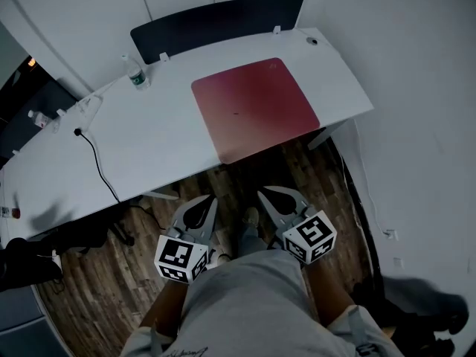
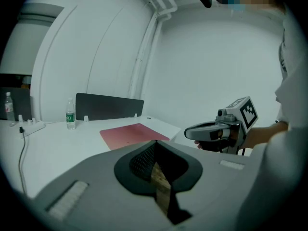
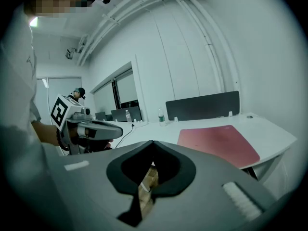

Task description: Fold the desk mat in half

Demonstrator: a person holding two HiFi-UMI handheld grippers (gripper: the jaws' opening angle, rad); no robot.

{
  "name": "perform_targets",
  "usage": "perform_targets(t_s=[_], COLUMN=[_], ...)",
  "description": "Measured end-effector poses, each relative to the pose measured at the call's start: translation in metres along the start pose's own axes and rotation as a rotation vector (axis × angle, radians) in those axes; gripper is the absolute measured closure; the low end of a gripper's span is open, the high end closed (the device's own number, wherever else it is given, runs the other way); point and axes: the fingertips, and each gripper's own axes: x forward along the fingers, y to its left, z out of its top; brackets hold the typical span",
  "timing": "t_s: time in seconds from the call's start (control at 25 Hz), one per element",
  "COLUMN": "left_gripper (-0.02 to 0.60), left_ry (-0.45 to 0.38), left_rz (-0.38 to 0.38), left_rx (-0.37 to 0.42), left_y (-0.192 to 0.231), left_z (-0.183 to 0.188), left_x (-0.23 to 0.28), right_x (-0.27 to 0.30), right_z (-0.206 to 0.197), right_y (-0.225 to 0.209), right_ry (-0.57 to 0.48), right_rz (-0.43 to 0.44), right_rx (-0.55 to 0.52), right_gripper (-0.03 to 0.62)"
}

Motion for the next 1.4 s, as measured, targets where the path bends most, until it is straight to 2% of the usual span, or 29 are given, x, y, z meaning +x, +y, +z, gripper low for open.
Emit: perform_targets(t_s=[0.32, 0.72, 1.4], left_gripper=[0.563, 0.563, 0.563], left_ry=[-0.008, -0.008, 0.057], left_rz=[0.056, 0.107, 0.051], left_rx=[-0.026, -0.016, -0.014], left_y=[0.023, 0.038, 0.063], left_z=[0.026, 0.046, 0.036], left_x=[0.053, 0.098, 0.112], right_x=[0.033, 0.054, 0.076], right_z=[0.023, 0.038, 0.027], right_y=[-0.058, -0.103, -0.106], right_ry=[0.027, 0.033, 0.056], right_rz=[0.052, 0.103, 0.072], right_rx=[-0.026, -0.044, 0.003], right_gripper=[0.586, 0.586, 0.586])
